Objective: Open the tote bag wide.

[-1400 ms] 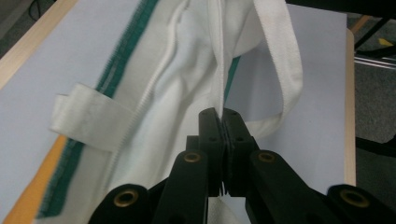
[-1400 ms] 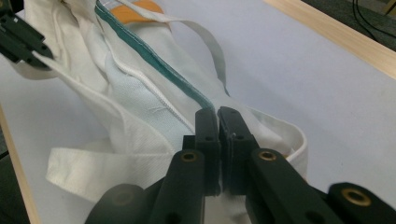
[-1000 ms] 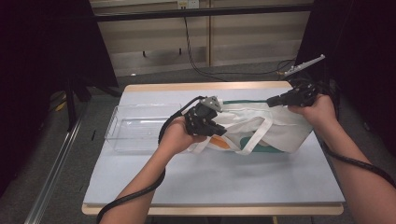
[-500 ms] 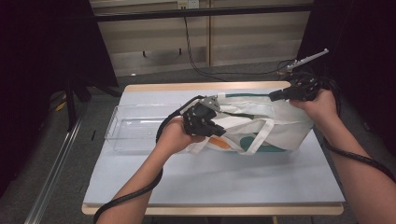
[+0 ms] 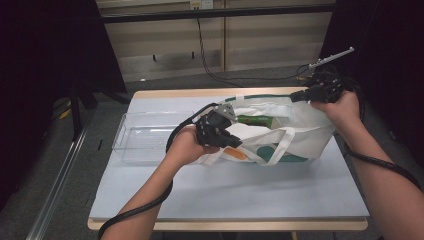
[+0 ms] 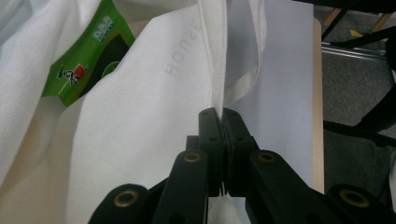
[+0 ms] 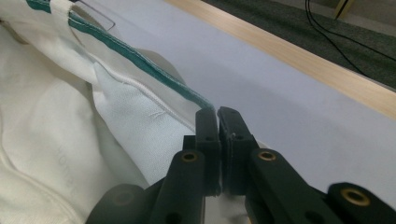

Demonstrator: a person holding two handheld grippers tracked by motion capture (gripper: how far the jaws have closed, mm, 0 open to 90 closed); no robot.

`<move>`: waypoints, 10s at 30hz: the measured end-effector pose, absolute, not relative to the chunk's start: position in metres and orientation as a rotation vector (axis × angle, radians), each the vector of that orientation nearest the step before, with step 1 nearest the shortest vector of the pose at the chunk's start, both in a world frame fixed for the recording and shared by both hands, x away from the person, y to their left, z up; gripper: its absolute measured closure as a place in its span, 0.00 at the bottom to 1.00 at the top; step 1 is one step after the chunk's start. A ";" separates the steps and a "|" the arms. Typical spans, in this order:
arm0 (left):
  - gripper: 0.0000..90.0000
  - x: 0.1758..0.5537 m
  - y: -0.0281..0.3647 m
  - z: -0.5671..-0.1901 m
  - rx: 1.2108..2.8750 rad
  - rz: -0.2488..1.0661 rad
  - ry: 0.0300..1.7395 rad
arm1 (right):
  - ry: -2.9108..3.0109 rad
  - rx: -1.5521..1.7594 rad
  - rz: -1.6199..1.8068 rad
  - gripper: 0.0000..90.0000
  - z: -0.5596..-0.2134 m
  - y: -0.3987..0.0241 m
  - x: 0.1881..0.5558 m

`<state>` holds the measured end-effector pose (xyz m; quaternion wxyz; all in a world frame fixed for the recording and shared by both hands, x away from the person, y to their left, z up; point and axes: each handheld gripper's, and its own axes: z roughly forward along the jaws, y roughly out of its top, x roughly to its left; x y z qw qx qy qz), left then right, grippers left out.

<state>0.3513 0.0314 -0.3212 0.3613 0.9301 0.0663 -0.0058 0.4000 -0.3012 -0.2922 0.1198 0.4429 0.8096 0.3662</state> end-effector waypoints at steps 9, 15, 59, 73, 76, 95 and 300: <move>0.98 0.352 0.031 -0.324 2.391 -0.035 0.174 | 2.354 1.300 1.043 0.96 -0.293 -0.301 0.408; 0.98 0.353 0.031 -0.326 2.394 -0.046 0.166 | 2.332 1.335 1.038 0.96 -0.296 -0.303 0.416; 0.98 0.359 0.031 -0.350 2.401 -0.116 0.187 | 2.246 1.483 0.938 0.97 -0.326 -0.318 0.450; 0.98 0.363 0.033 -0.355 2.397 -0.112 0.207 | 2.251 1.452 1.007 0.85 -0.325 -0.323 0.447; 0.98 0.363 0.034 -0.355 2.394 -0.100 0.214 | 2.265 1.451 0.990 0.78 -0.323 -0.326 0.443; 0.85 0.363 0.035 -0.351 2.379 -0.078 0.282 | 2.358 1.442 1.027 0.89 -0.327 -0.339 0.421; 0.36 0.402 0.041 -0.324 2.294 0.082 0.525 | 2.554 0.946 1.177 0.22 -0.332 -0.291 0.333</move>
